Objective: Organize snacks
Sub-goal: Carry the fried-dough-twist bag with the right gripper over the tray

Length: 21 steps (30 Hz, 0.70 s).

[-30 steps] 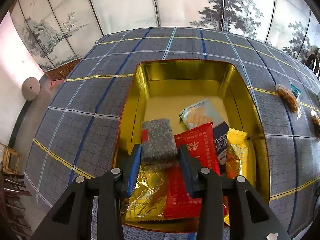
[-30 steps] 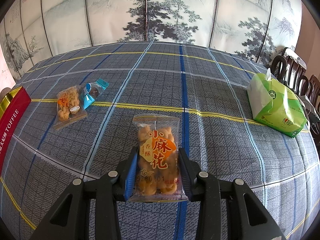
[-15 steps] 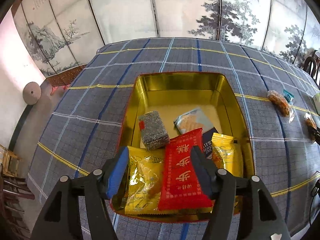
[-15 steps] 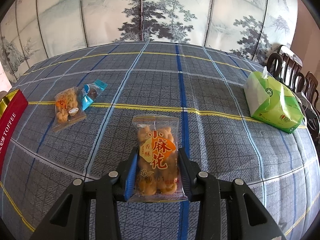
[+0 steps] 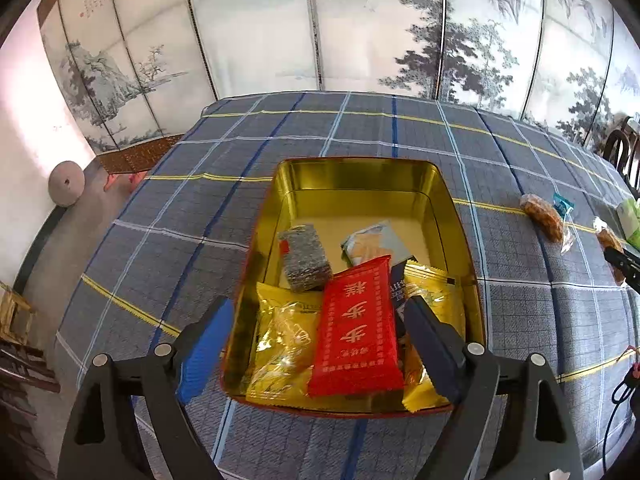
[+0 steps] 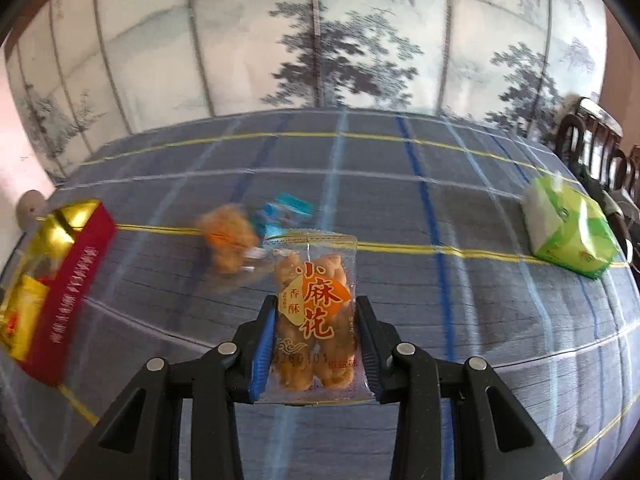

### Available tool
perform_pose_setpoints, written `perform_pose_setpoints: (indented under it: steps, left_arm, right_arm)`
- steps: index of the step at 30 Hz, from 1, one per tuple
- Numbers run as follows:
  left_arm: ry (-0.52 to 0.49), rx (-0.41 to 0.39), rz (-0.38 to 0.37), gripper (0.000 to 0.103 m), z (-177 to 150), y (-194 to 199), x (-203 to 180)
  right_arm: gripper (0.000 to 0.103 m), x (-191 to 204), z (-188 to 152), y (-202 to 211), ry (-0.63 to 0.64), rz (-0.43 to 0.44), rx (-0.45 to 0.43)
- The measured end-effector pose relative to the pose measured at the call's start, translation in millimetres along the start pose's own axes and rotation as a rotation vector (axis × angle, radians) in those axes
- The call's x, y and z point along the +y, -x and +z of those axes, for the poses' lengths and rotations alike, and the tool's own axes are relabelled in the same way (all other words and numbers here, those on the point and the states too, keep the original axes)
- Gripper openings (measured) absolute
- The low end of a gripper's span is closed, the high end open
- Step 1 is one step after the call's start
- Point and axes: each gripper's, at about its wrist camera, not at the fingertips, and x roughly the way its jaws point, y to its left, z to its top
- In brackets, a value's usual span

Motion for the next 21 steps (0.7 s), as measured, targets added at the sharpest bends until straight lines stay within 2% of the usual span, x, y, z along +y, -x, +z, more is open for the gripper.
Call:
perform_pose_setpoints:
  steps: [12,21]
  left_arm:
    - [0.078,-0.010,0.054,0.087,-15.5,14.9,45.5]
    - [0.135,0.015,0.092,0.087,-32.0,17.8,77.8]
  right_arm:
    - [0.038,133.4,5.1,22.5,0.153,0.199,0.004]
    - [0.038,206.7,-1.5,24.8,0.258,0.301,0.021]
